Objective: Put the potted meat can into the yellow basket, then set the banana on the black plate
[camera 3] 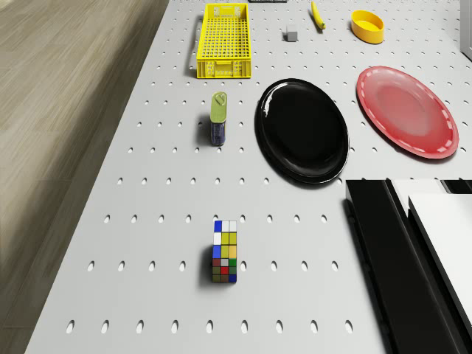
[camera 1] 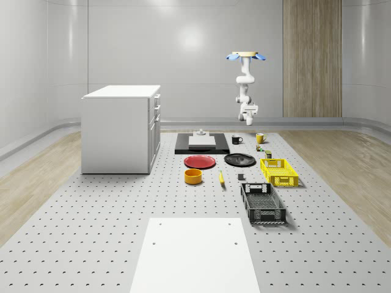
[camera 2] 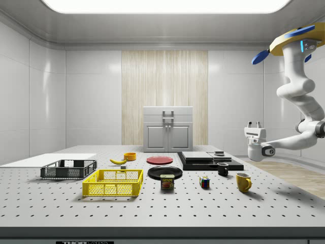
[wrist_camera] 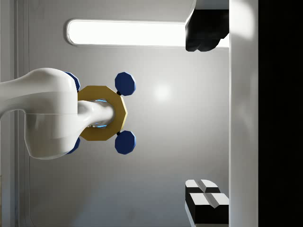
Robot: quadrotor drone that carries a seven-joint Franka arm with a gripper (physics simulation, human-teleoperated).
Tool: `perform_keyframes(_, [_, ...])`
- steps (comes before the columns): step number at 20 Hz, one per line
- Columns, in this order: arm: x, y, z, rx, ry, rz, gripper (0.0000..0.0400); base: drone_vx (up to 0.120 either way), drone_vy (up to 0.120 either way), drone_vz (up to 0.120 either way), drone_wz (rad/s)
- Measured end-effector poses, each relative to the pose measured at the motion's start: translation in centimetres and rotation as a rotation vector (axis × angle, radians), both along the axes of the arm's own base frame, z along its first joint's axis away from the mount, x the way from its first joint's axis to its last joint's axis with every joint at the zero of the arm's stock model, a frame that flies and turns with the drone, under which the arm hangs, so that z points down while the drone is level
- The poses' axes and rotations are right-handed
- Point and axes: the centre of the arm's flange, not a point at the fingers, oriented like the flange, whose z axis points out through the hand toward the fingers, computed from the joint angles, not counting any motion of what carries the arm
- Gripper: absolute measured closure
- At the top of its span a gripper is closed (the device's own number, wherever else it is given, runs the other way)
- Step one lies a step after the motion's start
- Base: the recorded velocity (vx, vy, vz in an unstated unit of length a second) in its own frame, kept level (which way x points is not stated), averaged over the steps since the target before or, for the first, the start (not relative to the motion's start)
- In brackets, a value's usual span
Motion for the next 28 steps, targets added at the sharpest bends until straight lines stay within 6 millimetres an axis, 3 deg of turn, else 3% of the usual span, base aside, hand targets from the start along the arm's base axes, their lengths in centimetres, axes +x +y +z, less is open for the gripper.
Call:
perform_keyframes(19, [-0.1,0.7,0.0,-0.075,-0.014,-0.002,0.0,0.12,0.12,0.0,0.0])
perform_keyframes(28, [-0.2,3.4,-0.6,-0.352,-0.021,-0.008,0.0,0.12,0.027,0.0,0.0])
